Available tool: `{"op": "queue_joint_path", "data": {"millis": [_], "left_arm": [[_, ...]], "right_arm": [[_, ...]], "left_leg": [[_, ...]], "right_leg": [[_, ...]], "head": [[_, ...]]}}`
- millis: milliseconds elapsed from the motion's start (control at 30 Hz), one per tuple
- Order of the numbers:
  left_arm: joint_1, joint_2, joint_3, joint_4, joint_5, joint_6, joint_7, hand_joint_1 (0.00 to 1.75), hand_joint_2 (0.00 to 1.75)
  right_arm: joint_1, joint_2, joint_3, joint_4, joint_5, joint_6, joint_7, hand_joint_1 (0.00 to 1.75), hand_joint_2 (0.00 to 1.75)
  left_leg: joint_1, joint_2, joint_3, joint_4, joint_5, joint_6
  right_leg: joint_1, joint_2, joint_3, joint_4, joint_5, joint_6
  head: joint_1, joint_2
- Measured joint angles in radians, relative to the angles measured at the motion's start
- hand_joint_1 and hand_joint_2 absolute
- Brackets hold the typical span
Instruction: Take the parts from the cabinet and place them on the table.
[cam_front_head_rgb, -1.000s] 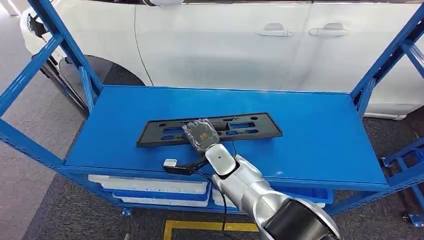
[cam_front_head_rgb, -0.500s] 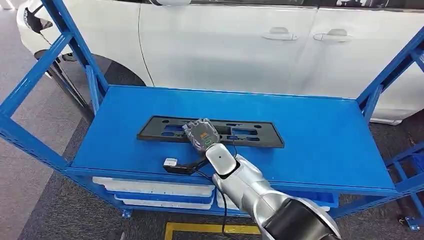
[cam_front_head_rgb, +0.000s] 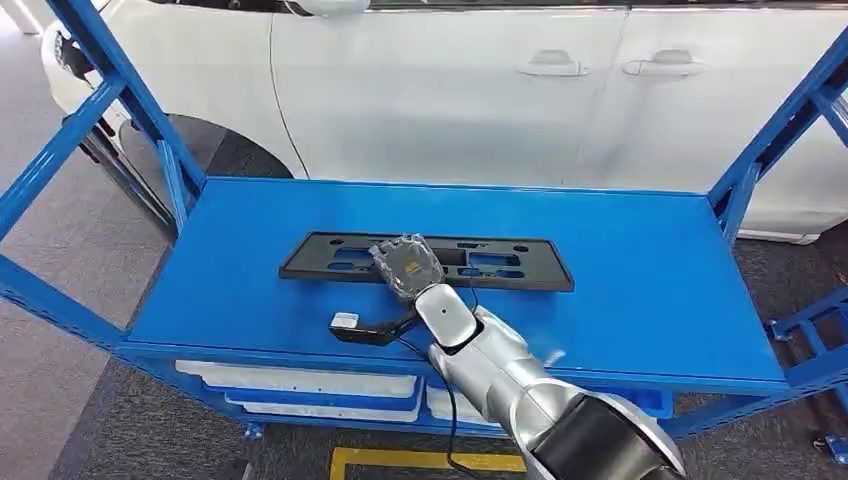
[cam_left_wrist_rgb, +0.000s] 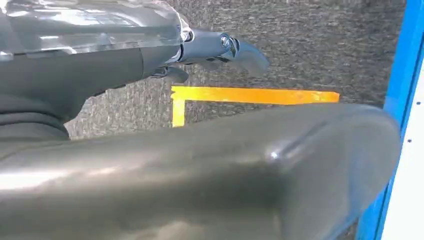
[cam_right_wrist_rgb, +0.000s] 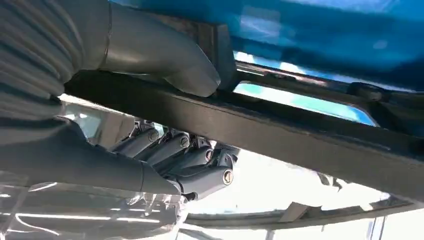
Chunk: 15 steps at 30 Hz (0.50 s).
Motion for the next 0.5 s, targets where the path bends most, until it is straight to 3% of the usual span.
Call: {"op": "queue_joint_path", "data": {"millis": [33, 67, 133, 167, 300, 367, 467, 500], "left_arm": [[0.000, 0.000, 0.000, 0.000, -0.002, 0.002, -0.003, 0.00, 0.00], [0.000, 0.001, 0.001, 0.000, 0.000, 0.001, -0.010, 0.00, 0.00], [-0.001, 0.002, 0.010, 0.000, 0.014, -0.015, -0.041, 0.00, 0.00], [-0.002, 0.002, 0.013, 0.000, 0.021, -0.021, -0.060, 0.00, 0.00], [0.002, 0.002, 0.053, 0.000, 0.070, -0.054, -0.147, 0.00, 0.00], [0.001, 0.000, 0.068, 0.000, 0.075, -0.056, -0.158, 0.00, 0.00], [0.006, 0.002, 0.090, 0.000, 0.082, -0.058, -0.159, 0.00, 0.00], [0.011, 0.002, 0.098, 0.000, 0.083, -0.058, -0.157, 0.00, 0.00]], "right_arm": [[0.000, 0.000, 0.000, -0.001, -0.020, -0.014, -0.012, 1.50, 1.75], [-0.001, 0.000, -0.004, -0.005, -0.043, -0.028, -0.028, 1.50, 1.75], [-0.005, -0.001, -0.034, -0.028, -0.155, -0.092, -0.105, 1.50, 1.75], [-0.010, -0.001, -0.054, -0.039, -0.216, -0.121, -0.154, 1.50, 1.75], [-0.008, -0.011, -0.174, -0.166, -0.591, -0.160, -0.460, 1.50, 1.75], [0.009, -0.023, -0.217, -0.280, -0.771, -0.145, -0.565, 1.50, 1.75], [0.085, -0.065, -0.251, -0.533, -1.012, -0.064, -0.620, 1.50, 1.75], [0.125, -0.082, -0.257, -0.619, -1.074, -0.036, -0.623, 1.50, 1.75]], "left_leg": [[0.000, 0.000, 0.006, -0.020, 0.026, 0.001], [0.000, 0.000, 0.035, -0.084, 0.068, 0.002], [0.000, 0.001, 0.129, -0.282, 0.167, 0.009], [0.000, 0.002, 0.144, -0.310, 0.150, 0.016], [-0.009, -0.001, 0.137, -0.317, 0.155, 0.036], [0.001, -0.001, 0.144, -0.329, 0.160, 0.050], [-0.001, -0.002, 0.144, -0.329, 0.158, 0.060], [-0.001, -0.003, 0.144, -0.328, 0.157, 0.061]], "right_leg": [[0.000, 0.001, 0.002, 0.002, -0.003, 0.001], [0.000, 0.002, 0.005, 0.003, -0.006, 0.002], [0.000, 0.004, 0.014, 0.007, -0.014, 0.008], [0.002, 0.004, 0.011, 0.007, -0.016, 0.011], [0.005, 0.006, 0.001, 0.008, -0.012, 0.031], [0.006, 0.005, -0.008, 0.037, -0.041, 0.043], [0.002, 0.003, -0.124, 0.280, -0.157, 0.050], [0.001, 0.003, -0.157, 0.342, -0.170, 0.052]], "head": [[0.000, 0.000], [0.000, 0.000], [0.000, 0.000], [0.000, 0.000], [0.000, 0.000], [0.000, 0.000], [0.000, 0.000], [0.000, 0.000]]}}
